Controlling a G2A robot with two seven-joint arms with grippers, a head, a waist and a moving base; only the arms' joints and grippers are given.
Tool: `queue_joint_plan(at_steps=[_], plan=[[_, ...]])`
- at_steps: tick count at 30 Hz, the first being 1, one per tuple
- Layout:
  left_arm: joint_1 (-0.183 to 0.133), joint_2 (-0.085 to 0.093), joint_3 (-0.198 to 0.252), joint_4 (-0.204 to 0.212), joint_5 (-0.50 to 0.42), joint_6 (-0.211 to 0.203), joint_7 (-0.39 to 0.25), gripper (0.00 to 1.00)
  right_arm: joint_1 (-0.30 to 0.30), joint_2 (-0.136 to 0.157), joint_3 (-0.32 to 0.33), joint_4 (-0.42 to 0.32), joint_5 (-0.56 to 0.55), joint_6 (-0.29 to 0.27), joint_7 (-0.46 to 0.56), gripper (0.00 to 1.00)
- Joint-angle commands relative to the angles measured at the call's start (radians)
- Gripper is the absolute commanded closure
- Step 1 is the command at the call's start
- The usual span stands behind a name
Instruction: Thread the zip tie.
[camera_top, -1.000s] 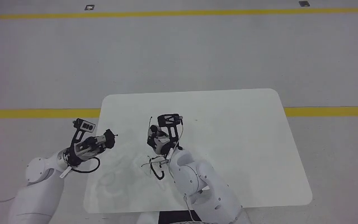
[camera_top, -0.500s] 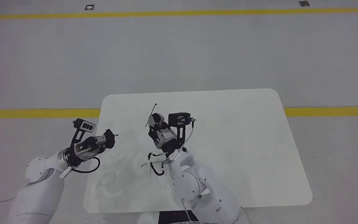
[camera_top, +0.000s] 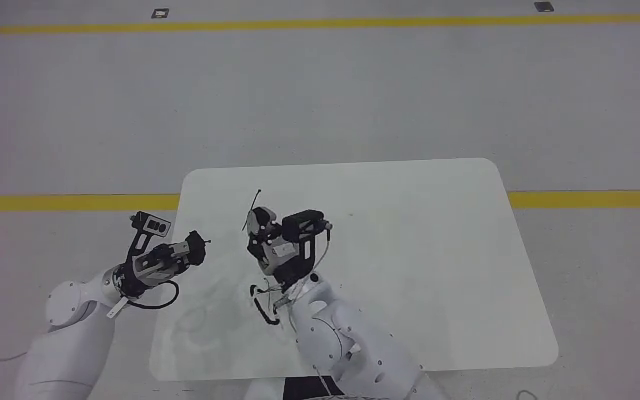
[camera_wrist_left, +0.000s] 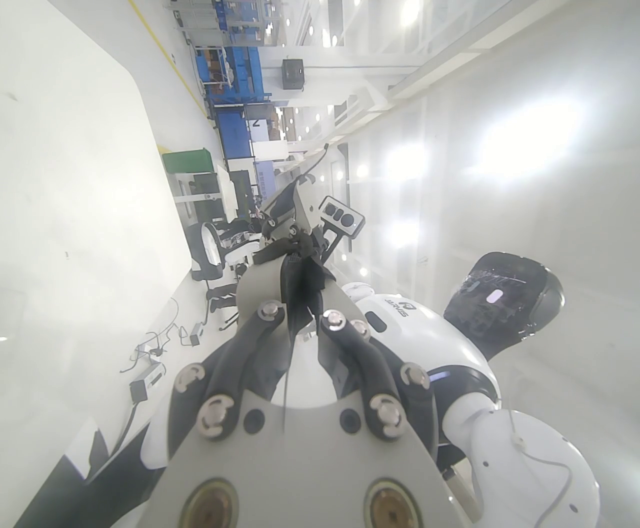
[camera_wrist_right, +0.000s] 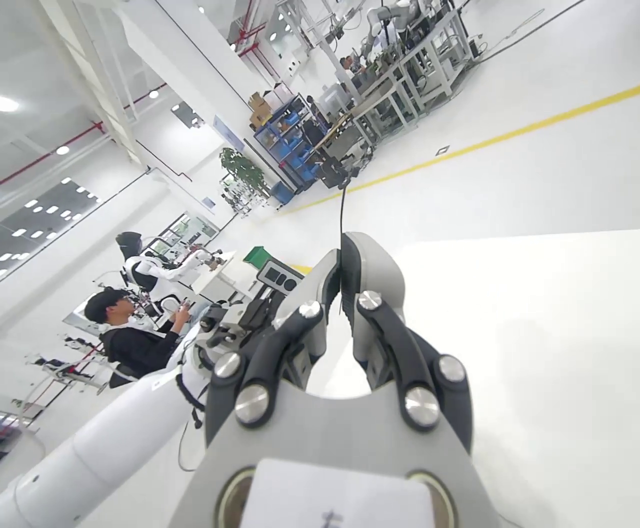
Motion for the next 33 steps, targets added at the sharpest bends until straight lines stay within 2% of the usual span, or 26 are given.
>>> queue_joint_plan(at_steps=[1, 5, 8, 15, 18, 27, 33], plan=[[-0.002, -0.001, 0.007, -0.007, 0.010, 0.007, 0.028, 1.00, 0.003, 0.001, 0.004, 0.003, 0.004, -0.006, -0.006, 1.00], [-0.006, -0.005, 0.033, -0.032, 0.038, 0.013, 0.073, 1.00, 0.012, -0.006, -0.012, 0.027, -0.037, 0.024, -0.073, 1.00], [-0.024, -0.009, 0.064, -0.044, 0.060, 0.021, 0.105, 1.00, 0.027, -0.014, -0.031, 0.053, -0.056, 0.061, -0.116, 1.00], [-0.096, -0.018, 0.134, -0.032, 0.103, 0.029, 0.152, 1.00, 0.044, -0.020, -0.050, 0.083, -0.047, 0.099, -0.177, 1.00], [-0.113, -0.022, 0.152, -0.017, 0.117, 0.007, 0.178, 1.00, 0.039, -0.018, -0.047, 0.084, -0.047, 0.104, -0.206, 1.00], [-0.113, -0.023, 0.157, -0.016, 0.131, 0.000, 0.192, 1.00, 0.039, -0.018, -0.045, 0.085, -0.047, 0.101, -0.210, 1.00], [-0.113, -0.023, 0.157, -0.016, 0.131, 0.000, 0.192, 1.00, 0.043, -0.019, -0.055, 0.087, -0.091, 0.101, -0.195, 1.00]])
